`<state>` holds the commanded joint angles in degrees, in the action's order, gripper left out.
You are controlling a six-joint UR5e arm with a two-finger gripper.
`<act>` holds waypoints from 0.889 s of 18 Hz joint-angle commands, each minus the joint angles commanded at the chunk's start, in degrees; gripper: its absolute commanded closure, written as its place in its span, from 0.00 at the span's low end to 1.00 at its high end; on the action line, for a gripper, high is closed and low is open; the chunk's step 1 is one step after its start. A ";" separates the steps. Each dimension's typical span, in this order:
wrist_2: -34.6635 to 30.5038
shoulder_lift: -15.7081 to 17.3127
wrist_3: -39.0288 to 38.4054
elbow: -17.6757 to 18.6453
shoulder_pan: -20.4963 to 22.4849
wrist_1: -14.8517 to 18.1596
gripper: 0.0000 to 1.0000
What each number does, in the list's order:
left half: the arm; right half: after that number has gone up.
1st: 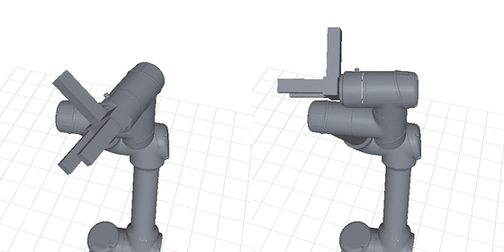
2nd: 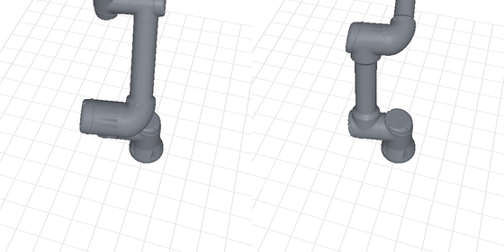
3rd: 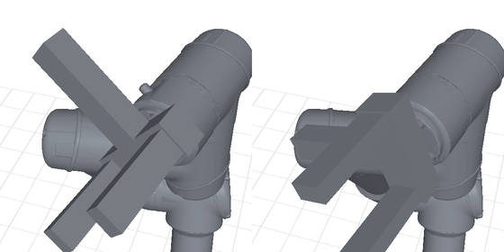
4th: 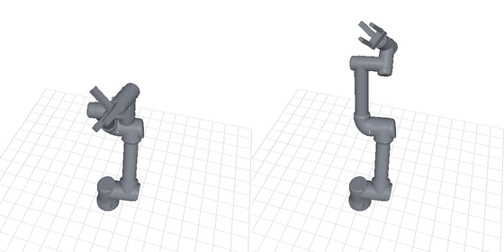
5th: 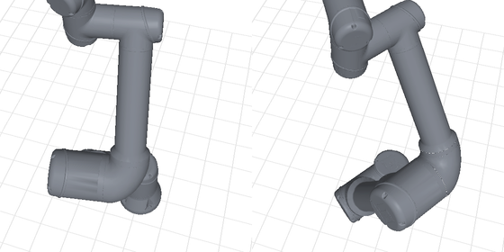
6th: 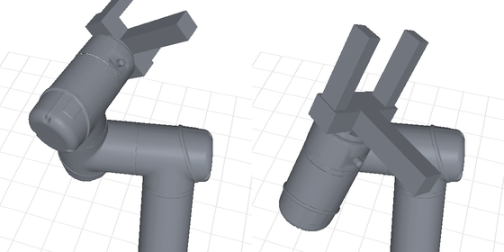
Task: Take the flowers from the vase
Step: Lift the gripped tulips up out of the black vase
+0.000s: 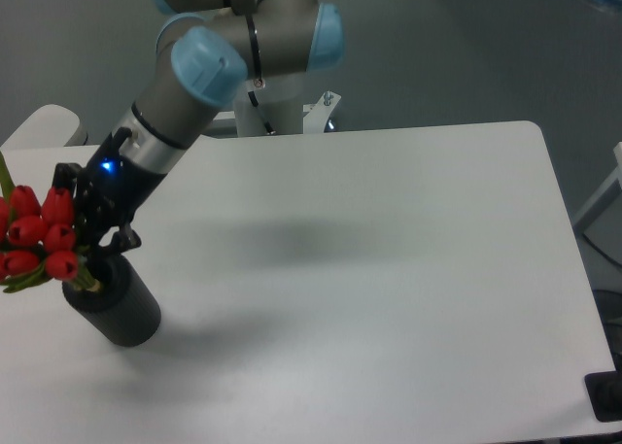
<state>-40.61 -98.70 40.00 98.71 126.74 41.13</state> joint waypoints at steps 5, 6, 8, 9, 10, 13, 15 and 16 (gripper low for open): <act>1.14 1.93 -3.51 -1.93 1.05 0.18 0.67; 1.93 2.20 -4.57 -2.29 1.23 0.18 0.67; 2.63 2.99 -6.07 -3.25 2.37 0.18 0.67; 3.42 2.99 -6.42 -3.69 2.98 0.18 0.67; 4.21 3.17 -6.86 -4.31 3.51 0.26 0.67; 6.58 3.17 -8.26 -5.80 6.06 0.26 0.67; 8.25 3.17 -8.62 -6.59 7.64 0.26 0.67; 8.87 3.17 -8.71 -6.95 8.52 0.35 0.67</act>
<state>-31.73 -95.54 31.29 91.76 135.25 41.48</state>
